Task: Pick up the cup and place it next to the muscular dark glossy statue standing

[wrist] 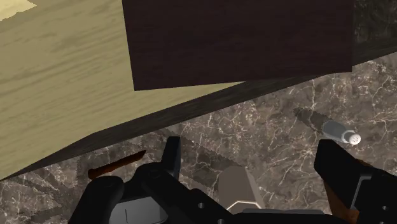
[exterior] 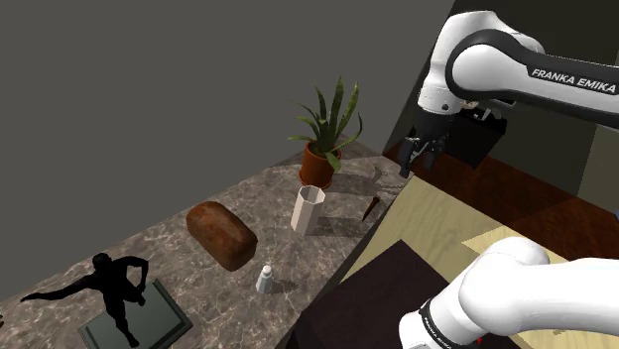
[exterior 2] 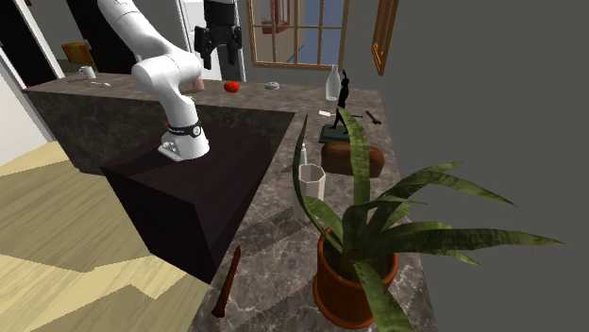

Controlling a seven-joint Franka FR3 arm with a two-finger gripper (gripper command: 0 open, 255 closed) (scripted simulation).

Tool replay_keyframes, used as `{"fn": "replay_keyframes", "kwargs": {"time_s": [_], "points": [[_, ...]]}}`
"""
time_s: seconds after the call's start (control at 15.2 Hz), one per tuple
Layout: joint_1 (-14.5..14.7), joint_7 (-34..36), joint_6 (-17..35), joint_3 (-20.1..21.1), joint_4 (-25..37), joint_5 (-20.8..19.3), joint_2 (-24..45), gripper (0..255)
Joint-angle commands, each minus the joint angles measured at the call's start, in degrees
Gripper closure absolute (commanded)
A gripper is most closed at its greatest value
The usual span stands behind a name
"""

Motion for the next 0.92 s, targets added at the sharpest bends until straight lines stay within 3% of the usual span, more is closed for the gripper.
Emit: {"fn": "replay_keyframes", "kwargs": {"time_s": [0.0, 0.86], "points": [[0.00, 0.00, 0.00, 0.00, 0.00, 0.00, 0.00, 0], [0.42, -0.42, 24.91, -2.53, -0.54, 1.39, 23.91, 0]]}}
